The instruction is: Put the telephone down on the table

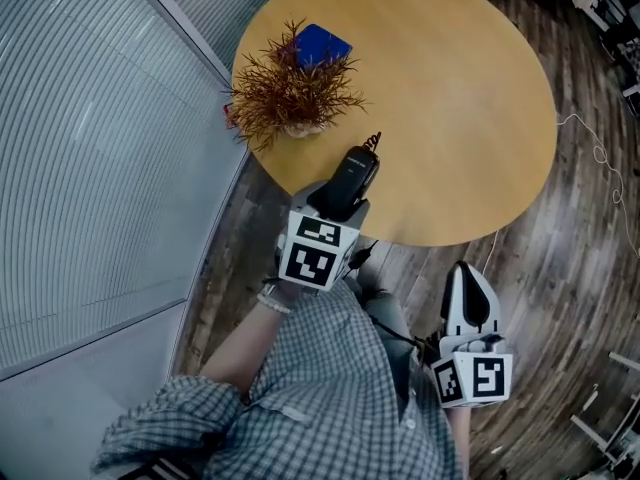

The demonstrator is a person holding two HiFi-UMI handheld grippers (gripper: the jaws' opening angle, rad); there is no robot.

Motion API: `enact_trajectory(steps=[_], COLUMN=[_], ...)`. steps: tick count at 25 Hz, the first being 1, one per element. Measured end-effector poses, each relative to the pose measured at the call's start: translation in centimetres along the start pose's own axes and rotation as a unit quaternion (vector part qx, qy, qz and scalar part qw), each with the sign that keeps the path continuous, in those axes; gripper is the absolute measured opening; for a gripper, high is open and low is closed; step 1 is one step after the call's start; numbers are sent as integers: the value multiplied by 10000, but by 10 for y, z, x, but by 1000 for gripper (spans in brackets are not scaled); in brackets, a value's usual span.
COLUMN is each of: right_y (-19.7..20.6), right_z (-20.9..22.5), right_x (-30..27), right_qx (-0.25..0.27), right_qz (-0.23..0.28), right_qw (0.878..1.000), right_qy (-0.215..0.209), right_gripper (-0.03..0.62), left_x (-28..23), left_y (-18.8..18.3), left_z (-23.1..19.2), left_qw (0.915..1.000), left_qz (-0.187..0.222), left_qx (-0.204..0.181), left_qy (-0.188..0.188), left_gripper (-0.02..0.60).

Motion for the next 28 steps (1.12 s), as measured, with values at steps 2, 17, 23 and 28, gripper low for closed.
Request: enact_trajectory(steps=[2,17,23,28], right_y=[3,1,2,1], right_z=[1,32,40,48], right_x=[-9,-24,-28,-28], right_qx=[46,231,206,139], right_qz=[-55,-240,-279,-316], right_qw=[10000,9994,9994,9994], right_qy=[7,-37,-37,-11], right_gripper=[8,8,8,8], left_x=[-14,-75,-97,-106], left_y=[5,22,32,36], left_z=[-13,-68,-84,-89], left_qw=[9999,9942,9882,9856], left_qz=[-83,-647,-957,-1037], left_qx=[85,80,41,24], left_qy=[-23,-855,-1192,-1337], left_gripper=[279,279,279,279])
Point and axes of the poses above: the fingertips, and each gripper's own axes: x backward along the fingers, z to its right, y out of its underside, the point moved 2 cm from there along x, backward along the fingers, and after that the axes turned 12 degrees about y, right-handed, at the moved point
